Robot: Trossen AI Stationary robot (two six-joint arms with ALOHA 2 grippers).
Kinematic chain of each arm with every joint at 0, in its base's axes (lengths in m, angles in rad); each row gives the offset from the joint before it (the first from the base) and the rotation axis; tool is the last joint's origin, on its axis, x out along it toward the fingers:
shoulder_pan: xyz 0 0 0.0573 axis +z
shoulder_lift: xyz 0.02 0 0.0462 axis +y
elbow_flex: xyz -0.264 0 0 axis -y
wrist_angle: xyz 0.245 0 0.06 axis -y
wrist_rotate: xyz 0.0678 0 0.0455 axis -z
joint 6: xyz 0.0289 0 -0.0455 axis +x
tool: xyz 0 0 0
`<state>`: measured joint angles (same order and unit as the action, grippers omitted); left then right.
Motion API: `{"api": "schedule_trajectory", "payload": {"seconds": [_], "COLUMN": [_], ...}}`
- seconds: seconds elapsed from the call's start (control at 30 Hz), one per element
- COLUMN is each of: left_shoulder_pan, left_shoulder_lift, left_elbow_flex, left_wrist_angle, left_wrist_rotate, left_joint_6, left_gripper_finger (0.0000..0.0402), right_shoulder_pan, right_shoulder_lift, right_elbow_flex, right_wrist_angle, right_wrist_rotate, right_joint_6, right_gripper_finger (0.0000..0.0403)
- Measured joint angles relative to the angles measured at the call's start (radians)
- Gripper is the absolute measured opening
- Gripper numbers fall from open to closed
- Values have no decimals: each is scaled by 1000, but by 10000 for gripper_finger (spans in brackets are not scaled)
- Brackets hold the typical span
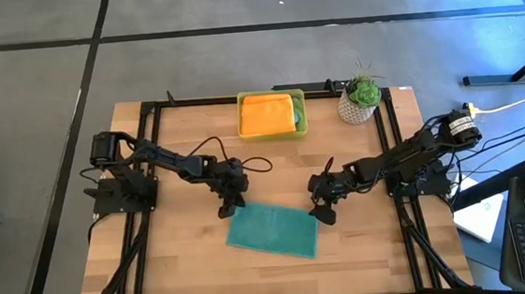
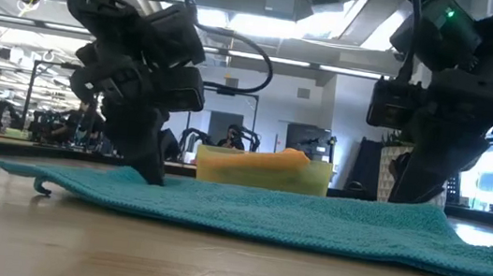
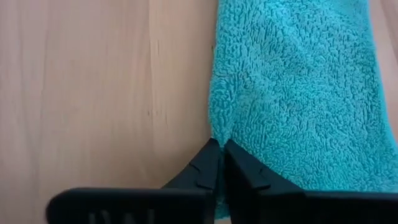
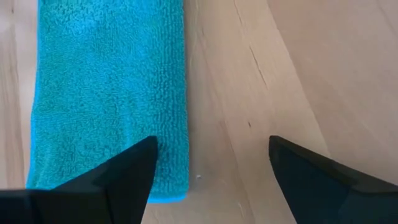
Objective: Fold microfiber towels
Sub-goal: Fold the blue cloth
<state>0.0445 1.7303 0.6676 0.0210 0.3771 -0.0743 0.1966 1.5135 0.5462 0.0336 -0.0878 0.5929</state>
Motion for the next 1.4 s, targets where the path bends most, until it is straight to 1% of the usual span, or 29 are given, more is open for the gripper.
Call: {"api": "schedule_trajectory", "payload": {"seconds": [0.07, 0.13, 0.2, 0.3, 0.37, 0.5, 0.67, 0.77, 0.9, 1.0, 1.1, 1.23, 1.33, 1.4], "left_shoulder_pan": [-1, -5, -5, -6, -5, -25, -39, -50, -83, -104, -124, -161, -195, -215], "left_shoulder_lift": [-12, -31, -51, -75, -83, -89, -91, -91, -99, -117, -145, -170, -172, -172], "left_elbow_flex": [-1, -3, -4, -3, -2, -1, -1, -1, -1, -4, -9, -11, -12, -11], "left_wrist_angle": [-14, -46, -89, -165, -195, -214, -216, -213, -212, -219, -253, -309, -328, -328], "left_wrist_rotate": [-13, -34, -51, -90, -92, -113, -139, -142, -184, -214, -213, -215, -234, -253], "left_joint_6": [-20, -31, -32, -33, -52, -94, -137, -180, -209, -229, -248, -287, -320, -342], "left_gripper_finger": [6, 7, 4, 2, 3, 2, 1, 1, 1, 0, 0, 0, 0, 0], "right_shoulder_pan": [3, 5, 7, 23, 46, 87, 190, 234, 254, 256, 250, 211, 160, 117], "right_shoulder_lift": [0, 0, 0, 2, 1, 1, 1, 27, 123, 205, 259, 276, 269, 269], "right_elbow_flex": [1, 1, 1, -1, 2, 24, 102, 127, 125, 126, 125, 131, 128, 130], "right_wrist_angle": [-7, -11, -8, 46, 74, 52, 64, 93, 182, 243, 236, 218, 202, 199], "right_wrist_rotate": [14, 39, 86, 166, 211, 294, 387, 453, 414, 396, 403, 407, 450, 460], "right_joint_6": [3, 4, 2, -14, -32, -78, -195, -203, -103, -65, -59, -68, -100, -132], "right_gripper_finger": [308, 308, 308, 302, 295, 275, 248, 232, 209, 194, 181, 171, 169, 169]}}
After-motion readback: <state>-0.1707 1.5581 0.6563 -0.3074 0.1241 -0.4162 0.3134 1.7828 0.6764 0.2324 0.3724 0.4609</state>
